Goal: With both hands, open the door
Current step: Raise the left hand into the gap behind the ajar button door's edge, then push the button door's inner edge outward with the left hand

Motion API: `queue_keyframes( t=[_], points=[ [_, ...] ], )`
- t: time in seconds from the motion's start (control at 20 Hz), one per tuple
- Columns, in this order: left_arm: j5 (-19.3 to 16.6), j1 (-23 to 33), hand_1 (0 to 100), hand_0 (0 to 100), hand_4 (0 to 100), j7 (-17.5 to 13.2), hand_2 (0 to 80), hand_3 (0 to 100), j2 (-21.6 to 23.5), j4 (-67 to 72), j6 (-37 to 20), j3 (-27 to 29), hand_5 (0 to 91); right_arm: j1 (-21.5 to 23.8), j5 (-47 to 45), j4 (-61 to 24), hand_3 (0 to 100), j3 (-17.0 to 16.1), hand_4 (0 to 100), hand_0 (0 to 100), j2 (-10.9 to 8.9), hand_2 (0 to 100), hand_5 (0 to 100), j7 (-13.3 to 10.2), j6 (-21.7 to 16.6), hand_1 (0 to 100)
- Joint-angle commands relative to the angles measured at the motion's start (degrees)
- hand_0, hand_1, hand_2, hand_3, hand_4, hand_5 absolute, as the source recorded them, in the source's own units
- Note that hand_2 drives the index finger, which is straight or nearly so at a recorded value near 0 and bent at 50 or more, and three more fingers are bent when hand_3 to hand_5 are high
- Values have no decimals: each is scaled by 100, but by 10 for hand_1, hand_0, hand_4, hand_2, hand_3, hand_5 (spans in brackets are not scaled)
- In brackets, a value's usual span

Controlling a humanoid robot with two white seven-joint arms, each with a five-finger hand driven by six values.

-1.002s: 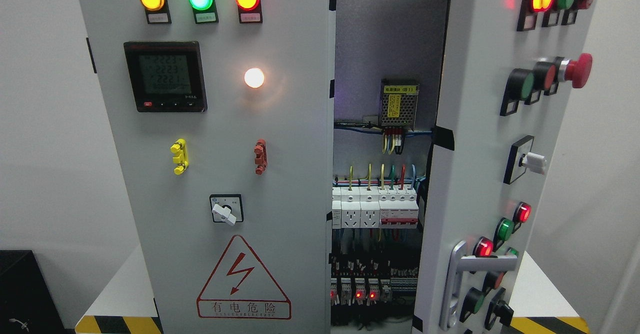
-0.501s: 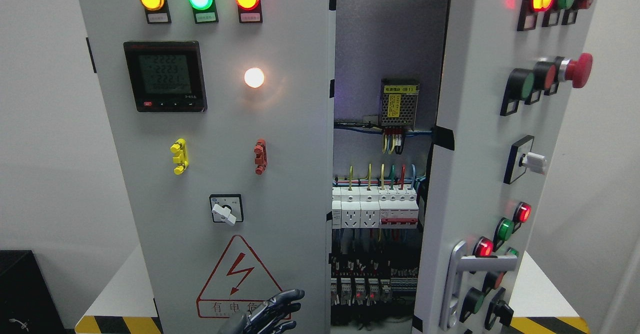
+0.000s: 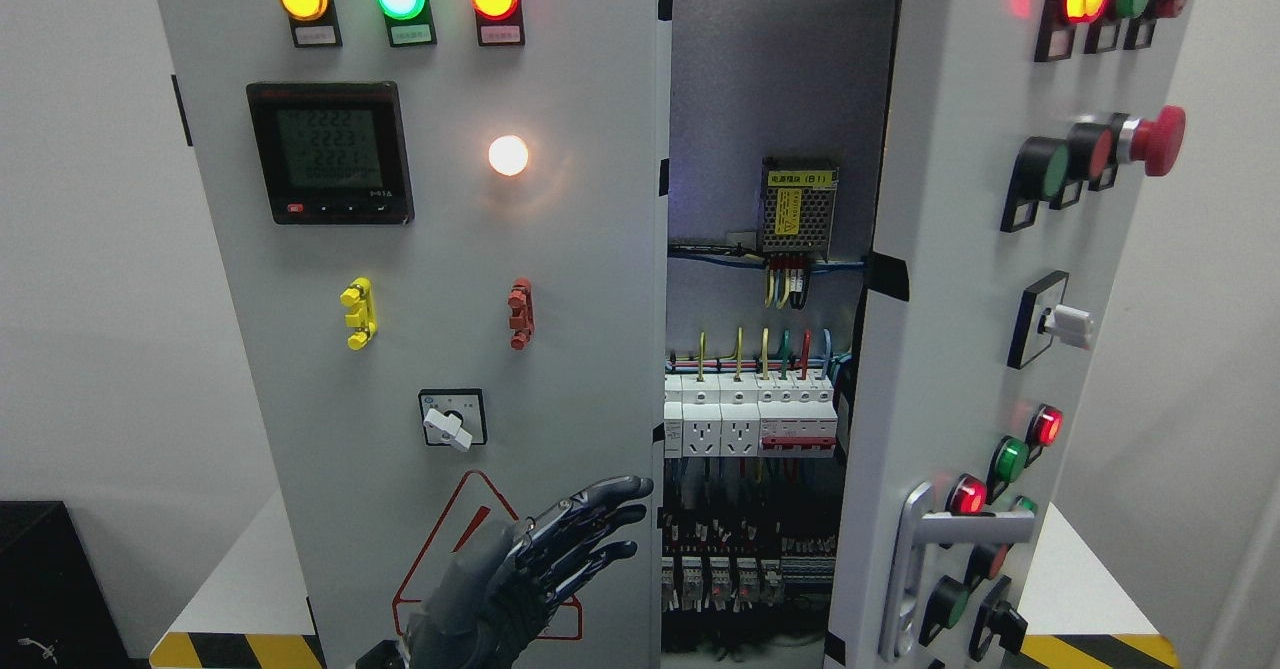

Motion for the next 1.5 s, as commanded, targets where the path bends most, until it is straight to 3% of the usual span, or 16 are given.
queue_keyframes(
  t=[0.0, 0.4, 0.75, 0.95, 1.45],
  points=[
    [234, -797, 0, 0, 0, 32, 0, 0, -267, -35, 20, -386, 0, 0, -88, 0, 0, 167, 0, 0, -2, 0, 0, 3, 0, 0],
    [252, -1615, 0, 0, 0, 76, 0, 0, -706, 395, 73, -580, 0, 0, -79, 0, 0, 176, 0, 0, -2, 0, 0, 3, 0, 0],
    [269, -2248, 0, 0, 0, 76, 0, 0, -1382, 983, 179, -975, 0, 0, -88, 0, 0, 167, 0, 0, -2, 0, 0, 3, 0, 0],
    [349, -2486, 0, 0, 0, 76, 0, 0, -1673, 1204, 275, -1107, 0, 0, -88, 0, 0, 167, 0, 0, -2, 0, 0, 3, 0, 0],
    [436, -2697, 0, 0, 0, 76, 0, 0, -1902, 1213, 275, -1283, 0, 0, -79, 0, 0, 167, 0, 0, -2, 0, 0, -6, 0, 0]
  ],
)
